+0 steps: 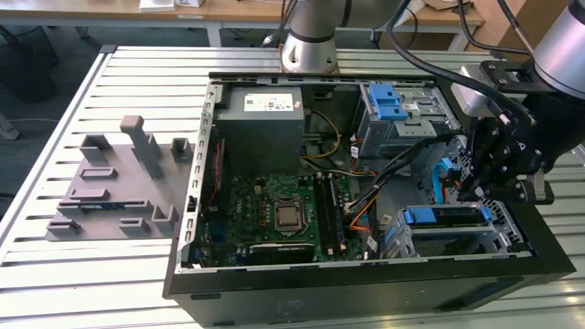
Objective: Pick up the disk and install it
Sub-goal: 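Insert the first disk wire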
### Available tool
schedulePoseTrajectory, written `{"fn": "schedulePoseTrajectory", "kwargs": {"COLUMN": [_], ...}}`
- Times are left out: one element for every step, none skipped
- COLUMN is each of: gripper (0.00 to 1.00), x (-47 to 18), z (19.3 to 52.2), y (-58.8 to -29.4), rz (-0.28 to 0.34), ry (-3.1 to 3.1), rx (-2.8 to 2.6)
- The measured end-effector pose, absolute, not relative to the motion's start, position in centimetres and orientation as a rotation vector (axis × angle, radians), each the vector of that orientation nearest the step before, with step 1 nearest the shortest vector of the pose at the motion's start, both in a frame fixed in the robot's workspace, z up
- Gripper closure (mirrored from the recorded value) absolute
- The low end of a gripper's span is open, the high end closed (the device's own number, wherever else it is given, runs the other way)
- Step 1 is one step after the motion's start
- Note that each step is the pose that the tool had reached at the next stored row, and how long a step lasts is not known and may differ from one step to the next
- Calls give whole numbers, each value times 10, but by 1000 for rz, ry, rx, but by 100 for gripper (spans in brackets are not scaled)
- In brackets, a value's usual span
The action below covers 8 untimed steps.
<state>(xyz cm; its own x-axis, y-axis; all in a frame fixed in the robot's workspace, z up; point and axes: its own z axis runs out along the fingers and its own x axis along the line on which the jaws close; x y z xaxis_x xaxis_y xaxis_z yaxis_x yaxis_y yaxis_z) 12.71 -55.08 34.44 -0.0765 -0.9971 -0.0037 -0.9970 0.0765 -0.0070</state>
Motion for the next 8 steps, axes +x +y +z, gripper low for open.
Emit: {"fn": "schedulePoseTrajectory", "kwargs": {"gripper": [83, 83, 83, 83, 83, 83, 83, 83], "x": [127, 127, 127, 127, 127, 127, 127, 127], "z": [344, 344, 344, 344, 344, 344, 344, 343], "y": [-551, -551, -551, -551, -551, -552, -552, -554], "rz": [-4, -4, -4, -4, -4, -4, -4, -4], "ry": [2299, 2299, 2300, 2300, 2299, 2299, 2300, 2300], "rx": [-2130, -2130, -2130, -2130, -2130, -2130, -2130, -2130]}}
